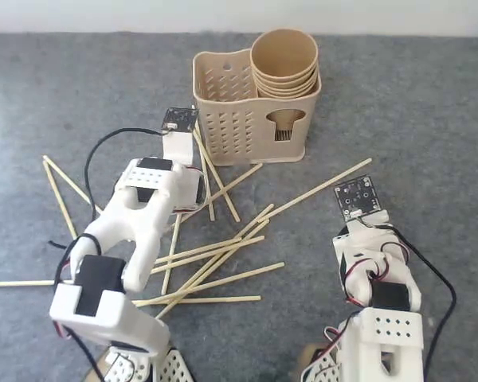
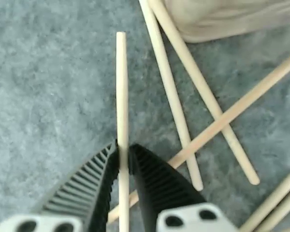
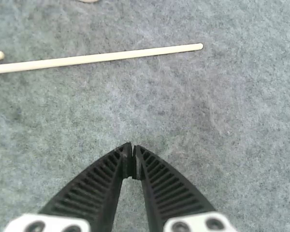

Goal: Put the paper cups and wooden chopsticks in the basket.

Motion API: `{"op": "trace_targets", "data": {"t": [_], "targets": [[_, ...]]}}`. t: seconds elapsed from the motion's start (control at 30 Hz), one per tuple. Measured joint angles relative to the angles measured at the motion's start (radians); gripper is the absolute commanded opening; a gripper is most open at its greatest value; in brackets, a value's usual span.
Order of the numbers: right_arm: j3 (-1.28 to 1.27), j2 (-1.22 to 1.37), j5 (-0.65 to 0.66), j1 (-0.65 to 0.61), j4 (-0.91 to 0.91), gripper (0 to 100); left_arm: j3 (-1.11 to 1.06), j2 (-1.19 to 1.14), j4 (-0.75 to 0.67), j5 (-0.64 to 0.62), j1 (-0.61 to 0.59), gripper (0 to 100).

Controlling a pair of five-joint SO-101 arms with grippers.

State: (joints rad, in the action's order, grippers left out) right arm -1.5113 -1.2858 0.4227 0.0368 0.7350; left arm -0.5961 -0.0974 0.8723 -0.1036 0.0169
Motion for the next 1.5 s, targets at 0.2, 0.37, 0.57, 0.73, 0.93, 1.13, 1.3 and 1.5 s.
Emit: {"op": "trace_targets", "data": {"t": [0.2, 0.37, 0.57, 0.73, 0.93, 1.13, 1.3, 1.5], "targets": [[0.000, 0.000, 0.000, 0.000, 0.000, 0.9, 0.043, 0.074, 0.043, 0.000, -0.025, 1], [0.000, 0.000, 0.000, 0.000, 0.000, 0.9, 0.101, 0.298, 0.114, 0.000, -0.061, 1], [0.000, 0.000, 0.000, 0.000, 0.000, 0.9, 0.127, 0.609, 0.126, 0.003, -0.057, 1], [0.000, 0.000, 0.000, 0.000, 0.000, 0.9, 0.109, 0.829, -0.037, 0.003, -0.060, 2], [0.000, 0.000, 0.000, 0.000, 0.000, 0.9, -0.015, 0.984, -0.423, 0.003, 0.008, 1], [0.000, 0.000, 0.000, 0.000, 0.000, 0.9, -0.135, 0.984, -0.867, 0.002, 0.163, 1], [0.000, 0.000, 0.000, 0.000, 0.000, 0.9, -0.124, 0.862, -1.051, 0.002, 0.190, 1], [0.000, 0.000, 0.000, 0.000, 0.000, 0.9, 0.020, 0.603, -1.074, 0.002, 0.193, 1]]}}
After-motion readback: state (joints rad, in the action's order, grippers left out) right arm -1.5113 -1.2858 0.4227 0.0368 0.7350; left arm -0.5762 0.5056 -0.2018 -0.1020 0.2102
